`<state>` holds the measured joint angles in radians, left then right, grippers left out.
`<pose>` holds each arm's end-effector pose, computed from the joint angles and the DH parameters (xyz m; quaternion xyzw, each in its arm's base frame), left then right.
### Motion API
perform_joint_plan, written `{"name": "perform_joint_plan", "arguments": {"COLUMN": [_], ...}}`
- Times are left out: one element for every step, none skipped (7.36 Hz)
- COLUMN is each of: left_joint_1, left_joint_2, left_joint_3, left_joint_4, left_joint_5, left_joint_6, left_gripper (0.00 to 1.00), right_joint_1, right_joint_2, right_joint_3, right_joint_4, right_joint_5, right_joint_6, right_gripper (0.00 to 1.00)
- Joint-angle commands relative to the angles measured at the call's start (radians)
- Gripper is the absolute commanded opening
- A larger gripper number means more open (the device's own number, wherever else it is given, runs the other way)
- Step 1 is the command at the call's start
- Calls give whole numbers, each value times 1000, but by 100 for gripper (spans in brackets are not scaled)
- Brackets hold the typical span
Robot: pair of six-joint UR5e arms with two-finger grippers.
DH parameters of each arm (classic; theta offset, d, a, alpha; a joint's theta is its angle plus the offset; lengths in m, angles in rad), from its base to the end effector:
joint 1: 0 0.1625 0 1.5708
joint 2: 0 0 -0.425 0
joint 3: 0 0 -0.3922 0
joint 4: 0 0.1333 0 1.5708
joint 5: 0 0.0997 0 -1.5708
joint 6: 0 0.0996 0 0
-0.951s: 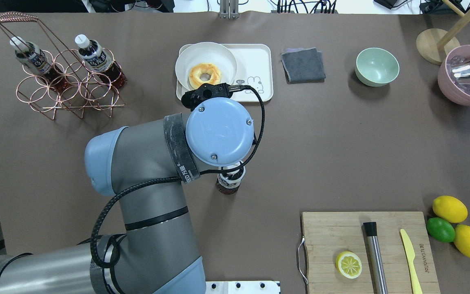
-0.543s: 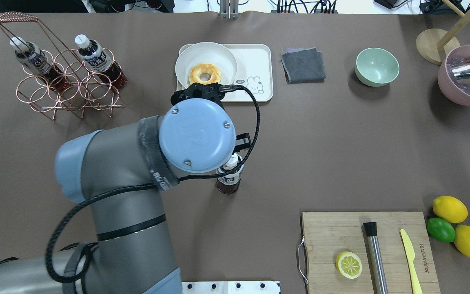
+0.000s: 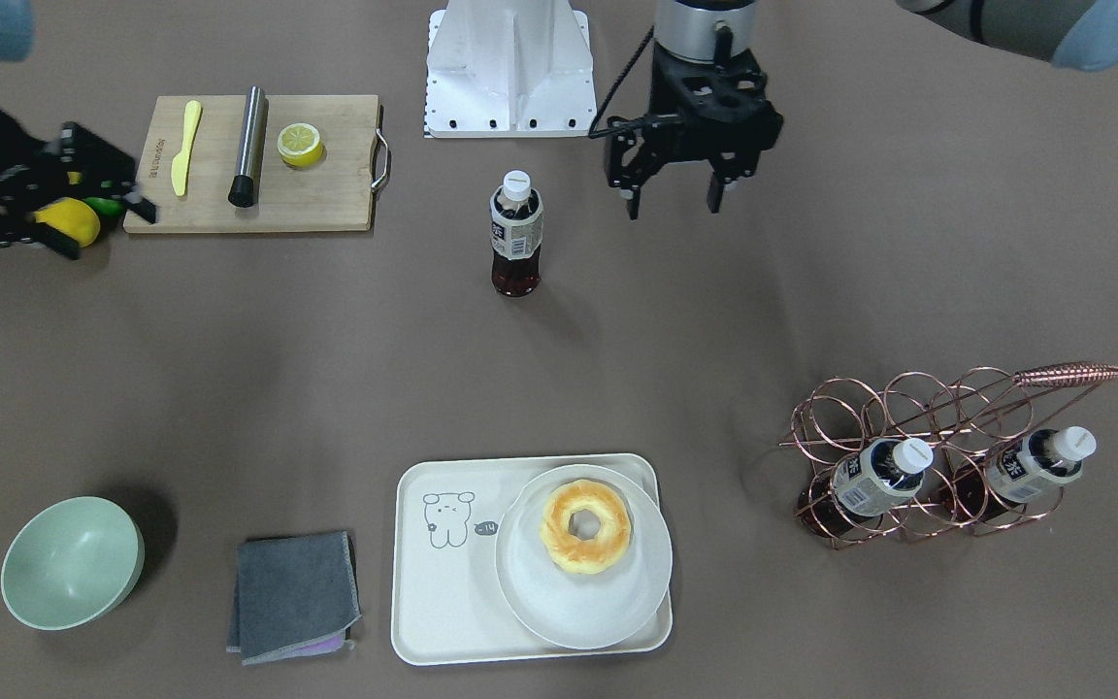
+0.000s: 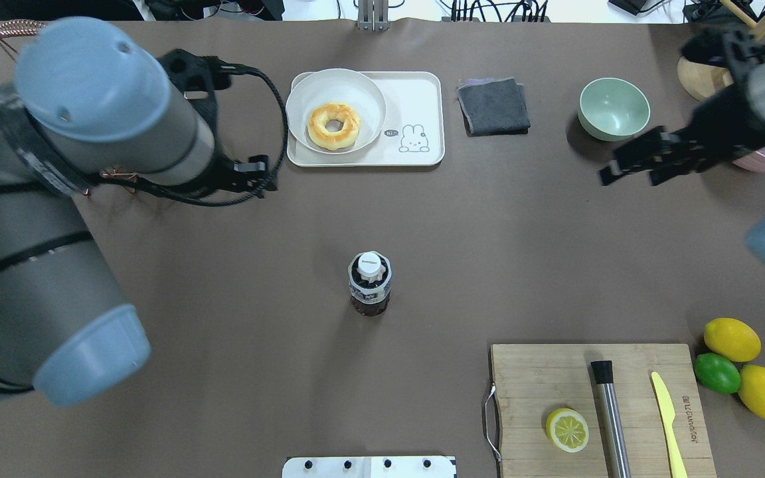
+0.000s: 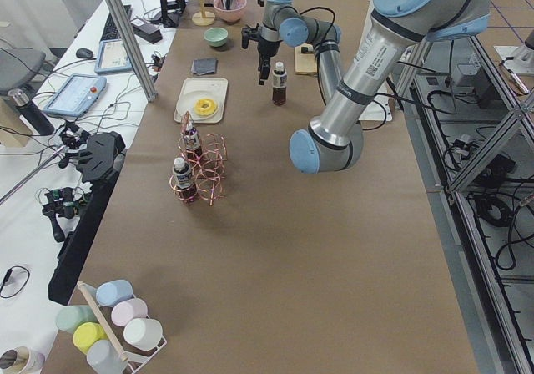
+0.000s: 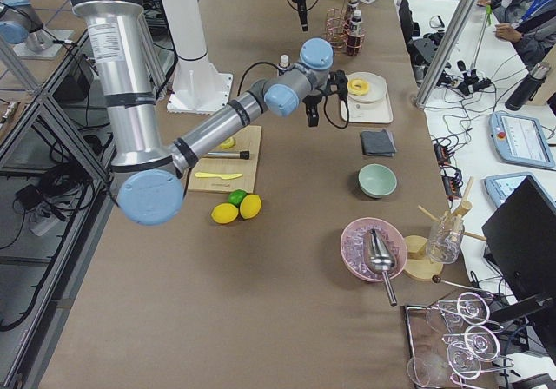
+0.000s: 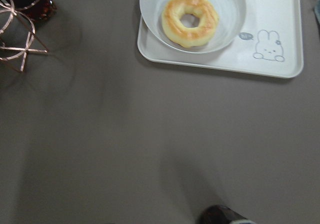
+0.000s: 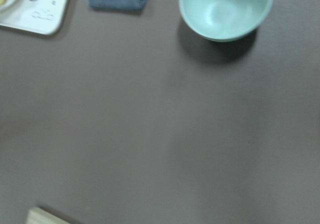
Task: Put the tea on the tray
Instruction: 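Withdraw the left arm while the right gripper reaches toward the bottle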
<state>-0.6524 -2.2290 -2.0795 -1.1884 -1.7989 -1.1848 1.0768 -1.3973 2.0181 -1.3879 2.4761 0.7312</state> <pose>0.3723 -0.4239 0.1363 0.0971 0.3819 -0.0788 0.9157 -0.1915 -0.4714 0.3239 0.0563 -0.5316 -0.0719 0.8421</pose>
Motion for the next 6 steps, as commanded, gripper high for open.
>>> {"name": "perform_joint_plan", "arguments": {"left_joint_1": [-217, -304, -367, -430, -458, -476], "left_joint_2": [260, 357, 433, 500, 575, 601], "left_joint_3": [-15, 19, 48, 83, 97, 116], "left_joint_4": [-196, -294, -385, -458, -535, -581], "left_joint_5": [-184, -263, -333, -400, -433, -457], "left_joint_6": [303, 420, 500, 595, 649, 657], "left_gripper": [89, 90, 90, 91, 93, 93], "right_joint_1": [-329, -403, -479, -533, -575, -600], "right_joint_2": [304, 454, 556, 573, 586, 589], "right_joint_3": [10, 10, 7, 5, -7, -24], "right_joint_4": [-105, -290, -392, -401, -405, -407], "right_joint_5": [-252, -343, -432, -489, -537, -575], "right_joint_6": [364, 425, 494, 529, 562, 563], "right_gripper": [100, 100, 100, 100, 100, 100]}}
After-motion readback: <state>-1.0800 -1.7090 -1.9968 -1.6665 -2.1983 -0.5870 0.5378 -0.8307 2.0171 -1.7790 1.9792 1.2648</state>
